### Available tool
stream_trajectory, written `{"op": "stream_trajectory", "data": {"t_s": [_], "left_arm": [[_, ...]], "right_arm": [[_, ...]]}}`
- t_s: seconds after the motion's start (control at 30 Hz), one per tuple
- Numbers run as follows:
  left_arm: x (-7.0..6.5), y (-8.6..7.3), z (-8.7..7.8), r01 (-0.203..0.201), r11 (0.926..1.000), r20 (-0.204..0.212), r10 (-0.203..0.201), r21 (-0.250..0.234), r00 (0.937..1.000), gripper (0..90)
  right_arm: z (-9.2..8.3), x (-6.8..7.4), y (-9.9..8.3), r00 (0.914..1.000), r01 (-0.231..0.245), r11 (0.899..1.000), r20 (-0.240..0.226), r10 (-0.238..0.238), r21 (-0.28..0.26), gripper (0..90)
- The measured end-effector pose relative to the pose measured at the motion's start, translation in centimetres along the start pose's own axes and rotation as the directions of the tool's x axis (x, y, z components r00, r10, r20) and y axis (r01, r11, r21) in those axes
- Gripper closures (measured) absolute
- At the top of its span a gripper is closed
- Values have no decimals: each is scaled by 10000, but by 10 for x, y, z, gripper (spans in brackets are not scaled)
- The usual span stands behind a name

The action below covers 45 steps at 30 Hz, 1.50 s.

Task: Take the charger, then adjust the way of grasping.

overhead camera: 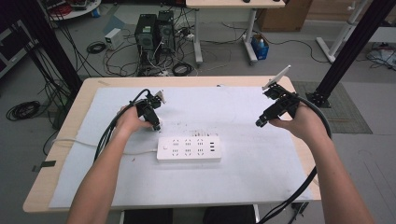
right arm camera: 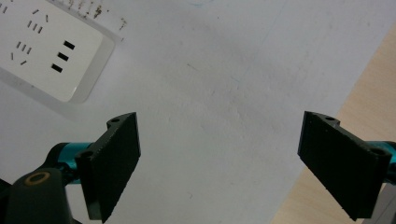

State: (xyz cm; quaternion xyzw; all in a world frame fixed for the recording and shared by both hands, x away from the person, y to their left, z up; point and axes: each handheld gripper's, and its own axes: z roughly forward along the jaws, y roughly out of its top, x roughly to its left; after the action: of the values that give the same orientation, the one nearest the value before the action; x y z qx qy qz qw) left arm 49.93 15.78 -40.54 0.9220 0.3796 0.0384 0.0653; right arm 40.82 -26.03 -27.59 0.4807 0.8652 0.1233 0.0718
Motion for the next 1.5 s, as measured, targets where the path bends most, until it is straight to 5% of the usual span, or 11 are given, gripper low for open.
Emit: {"op": "stream_trajectory", "data": {"t_s": [0.17, 0.47, 0.8, 1.0, 1.1, 1.17, 1.4, 1.5], "left_arm": [[-3, -3, -12, 20, 9995, 67, -18, -299, 10000, 424], [-15, -22, -86, 163, 9882, 72, -153, -1522, 9999, 424], [-30, -33, -126, -399, 9873, -250, 365, -1540, 9990, 424], [-50, -37, -145, -1148, 9649, -90, 1159, -2363, 9932, 424], [-63, -35, -149, -1766, 9430, -138, 1801, -2820, 9835, 424], [-73, -32, -149, -2110, 9197, -21, 2229, -3311, 9748, 424], [-103, -19, -144, -3108, 8152, 95, 3612, -4886, 9324, 425], [-114, -12, -139, -3459, 7670, 72, 4153, -5405, 9097, 425]], "right_arm": [[2, -1, -2, 10000, -51, 10000, -5, 51, -15, 126], [-1, 0, 1, 9990, -452, 9989, 18, 452, 81, 126], [-4, -3, 1, 9956, -911, 9957, -200, 914, 160, 126], [-16, 4, -1, 9885, -1295, 9916, -778, 1293, 30, 126], [-20, 6, 1, 9829, -1558, 9878, -992, 1550, -5, 126], [-21, 8, 2, 9749, -1762, 9843, -1394, 1738, -52, 128], [-24, 18, 10, 9544, -2110, 9766, -2246, 1965, -423, 169], [-24, 23, 14, 9351, -2268, 9721, -2927, 2000, -601, 170]]}}
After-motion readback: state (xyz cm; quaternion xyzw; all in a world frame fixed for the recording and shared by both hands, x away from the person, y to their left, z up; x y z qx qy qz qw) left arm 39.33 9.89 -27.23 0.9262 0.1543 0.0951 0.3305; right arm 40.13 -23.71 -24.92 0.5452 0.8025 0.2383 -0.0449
